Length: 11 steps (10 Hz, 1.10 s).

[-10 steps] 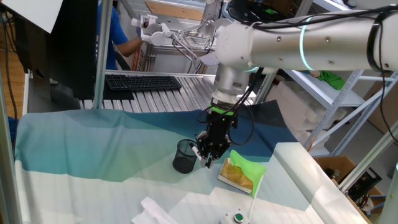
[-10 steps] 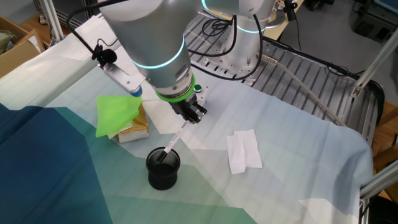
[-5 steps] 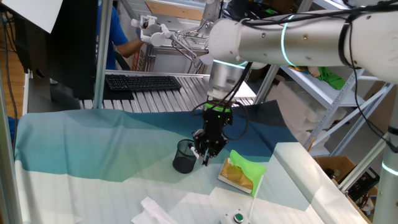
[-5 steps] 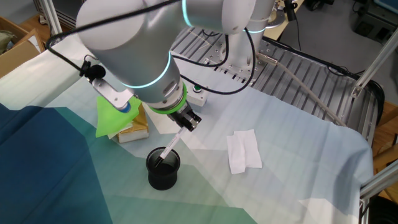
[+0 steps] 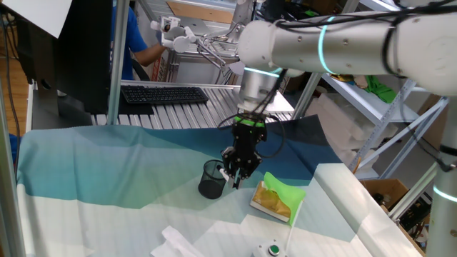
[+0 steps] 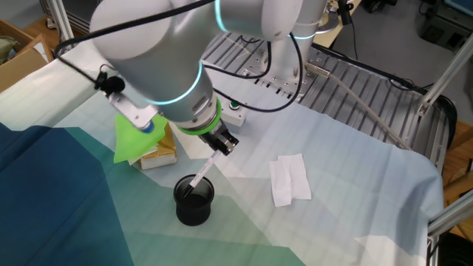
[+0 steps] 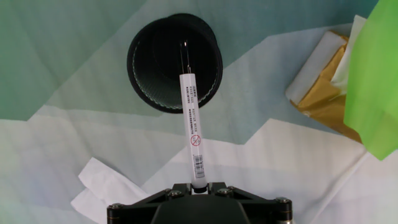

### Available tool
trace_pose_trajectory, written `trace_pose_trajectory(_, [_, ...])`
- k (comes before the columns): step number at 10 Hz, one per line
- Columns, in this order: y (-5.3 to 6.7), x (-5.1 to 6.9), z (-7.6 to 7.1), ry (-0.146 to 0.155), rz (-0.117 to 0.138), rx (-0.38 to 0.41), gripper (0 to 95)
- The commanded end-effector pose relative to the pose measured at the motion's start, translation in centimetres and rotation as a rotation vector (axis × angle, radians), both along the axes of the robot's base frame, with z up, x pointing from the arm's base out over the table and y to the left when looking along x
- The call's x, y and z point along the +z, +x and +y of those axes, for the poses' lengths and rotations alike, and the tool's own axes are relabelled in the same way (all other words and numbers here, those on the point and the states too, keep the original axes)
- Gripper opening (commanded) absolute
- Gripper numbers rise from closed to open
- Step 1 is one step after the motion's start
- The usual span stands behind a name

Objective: Put the pen into the pen holder

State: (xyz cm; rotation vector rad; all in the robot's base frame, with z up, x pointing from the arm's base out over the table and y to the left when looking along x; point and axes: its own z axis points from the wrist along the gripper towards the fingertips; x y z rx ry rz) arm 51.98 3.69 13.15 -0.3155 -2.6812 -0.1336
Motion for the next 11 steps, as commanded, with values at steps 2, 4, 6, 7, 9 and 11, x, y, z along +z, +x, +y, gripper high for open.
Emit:
trace_pose_trajectory(2, [0.04,0.26,-0.03,0.008,0.016,-0.006,0.0])
trace_pose_trajectory(4, [0.18,0.35,-0.06,0.013,0.03,-0.015,0.0])
trace_pose_trajectory(6, [0.33,0.46,-0.1,0.018,0.045,-0.031,0.0])
trace_pose_trajectory(7, [0.38,0.5,-0.11,0.022,0.056,-0.039,0.0])
trace_pose_trajectory(9, [0.45,0.54,-0.13,0.021,0.068,-0.052,0.0])
trace_pose_trajectory(11, [0.51,0.58,-0.15,0.014,0.083,-0.061,0.0])
